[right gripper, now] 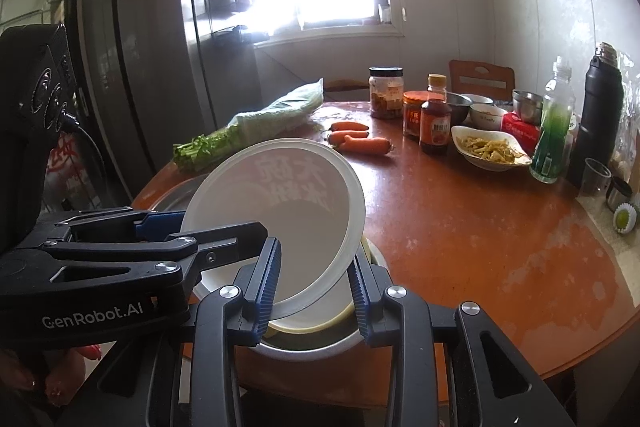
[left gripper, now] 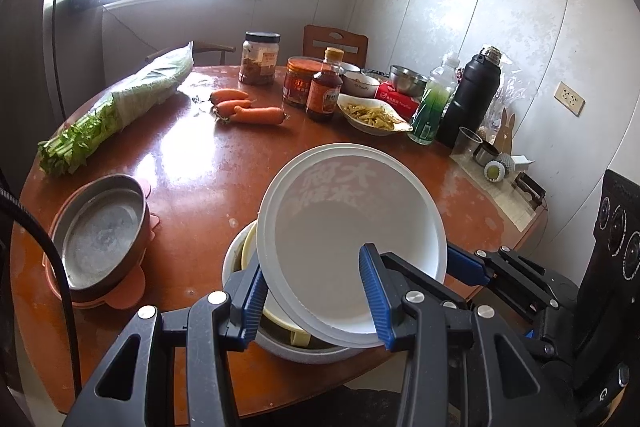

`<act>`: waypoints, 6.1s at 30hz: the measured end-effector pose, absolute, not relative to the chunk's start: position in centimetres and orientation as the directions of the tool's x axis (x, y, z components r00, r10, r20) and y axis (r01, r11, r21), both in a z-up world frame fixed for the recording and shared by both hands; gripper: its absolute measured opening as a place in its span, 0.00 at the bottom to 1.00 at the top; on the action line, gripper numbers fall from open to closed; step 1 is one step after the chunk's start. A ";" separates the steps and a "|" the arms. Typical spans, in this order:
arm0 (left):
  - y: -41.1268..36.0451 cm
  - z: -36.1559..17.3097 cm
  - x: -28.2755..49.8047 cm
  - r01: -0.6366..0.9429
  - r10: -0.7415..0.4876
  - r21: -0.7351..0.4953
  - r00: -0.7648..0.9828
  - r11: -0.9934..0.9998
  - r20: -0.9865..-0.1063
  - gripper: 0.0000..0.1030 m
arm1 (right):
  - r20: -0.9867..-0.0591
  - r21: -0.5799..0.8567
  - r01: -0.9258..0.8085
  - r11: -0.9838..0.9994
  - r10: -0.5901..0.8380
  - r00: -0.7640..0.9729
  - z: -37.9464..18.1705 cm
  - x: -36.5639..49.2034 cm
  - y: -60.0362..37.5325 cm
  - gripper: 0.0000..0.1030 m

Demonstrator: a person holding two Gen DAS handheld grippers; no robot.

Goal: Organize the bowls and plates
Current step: 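Lower the paper bowl into the yellow bowl and open the left gripper, then close the left gripper on the rim of the nested bowl stack, then lift the nested bowl stack with the left gripper toward the silver tray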

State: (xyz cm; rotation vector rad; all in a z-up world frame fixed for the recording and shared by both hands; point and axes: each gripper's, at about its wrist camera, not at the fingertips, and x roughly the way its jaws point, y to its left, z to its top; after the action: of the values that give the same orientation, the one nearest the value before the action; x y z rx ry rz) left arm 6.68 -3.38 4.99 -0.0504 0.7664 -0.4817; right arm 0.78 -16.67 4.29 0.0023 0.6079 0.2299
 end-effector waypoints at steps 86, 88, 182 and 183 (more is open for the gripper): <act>-0.3 2.0 7.8 0.325 -0.394 -0.231 0.644 0.917 -0.656 0.55 | -0.610 -0.005 -0.154 0.988 0.119 0.784 1.4 2.3 -17.7 0.41; -0.1 2.1 7.8 0.314 -0.380 -0.222 0.650 0.923 -0.659 0.61 | -0.608 0.009 -0.155 0.988 0.128 0.783 1.6 2.2 -17.8 0.47; -2.1 -1.7 10.6 0.287 -0.428 -0.318 0.556 0.904 -0.713 0.55 | -0.666 0.200 -0.181 0.963 0.269 0.696 -2.1 4.2 -19.0 0.45; -1.8 -1.4 10.4 0.289 -0.428 -0.317 0.562 0.903 -0.708 0.55 | -0.661 0.197 -0.185 0.963 0.269 0.701 -1.8 4.1 -18.8 0.45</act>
State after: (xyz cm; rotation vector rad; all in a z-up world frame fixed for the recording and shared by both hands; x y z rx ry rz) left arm 10.41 -1.80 -1.39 -0.1722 0.8784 -0.4246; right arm 4.09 -18.79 -1.78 0.1185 0.7534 0.2533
